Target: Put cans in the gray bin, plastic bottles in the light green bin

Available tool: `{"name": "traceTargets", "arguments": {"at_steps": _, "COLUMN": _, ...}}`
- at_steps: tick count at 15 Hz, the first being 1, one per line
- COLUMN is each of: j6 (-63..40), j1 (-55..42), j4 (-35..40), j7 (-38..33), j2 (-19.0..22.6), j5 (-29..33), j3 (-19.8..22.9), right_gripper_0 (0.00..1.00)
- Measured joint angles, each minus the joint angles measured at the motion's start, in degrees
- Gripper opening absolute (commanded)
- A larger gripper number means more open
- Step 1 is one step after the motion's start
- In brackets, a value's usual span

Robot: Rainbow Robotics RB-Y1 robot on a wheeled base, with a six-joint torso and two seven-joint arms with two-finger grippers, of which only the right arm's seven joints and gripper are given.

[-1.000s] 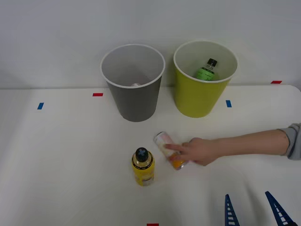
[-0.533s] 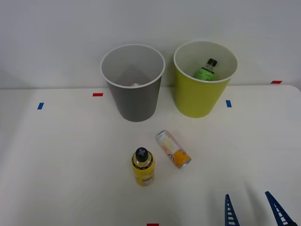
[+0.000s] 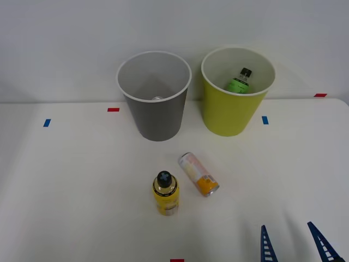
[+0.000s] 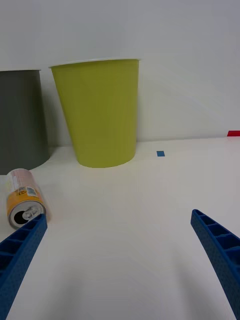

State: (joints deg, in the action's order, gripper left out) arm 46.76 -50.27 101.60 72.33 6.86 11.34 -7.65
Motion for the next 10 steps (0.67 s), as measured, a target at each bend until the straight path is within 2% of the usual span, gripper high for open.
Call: {"name": "traceTargets", "arguments": {"at_steps": 10, "j6": 0.00, "j1": 0.00, "j4": 0.00, "j7": 0.00, "j2": 0.00, "j5": 0.00, "j3": 0.00, "right_gripper_0": 1.00}}
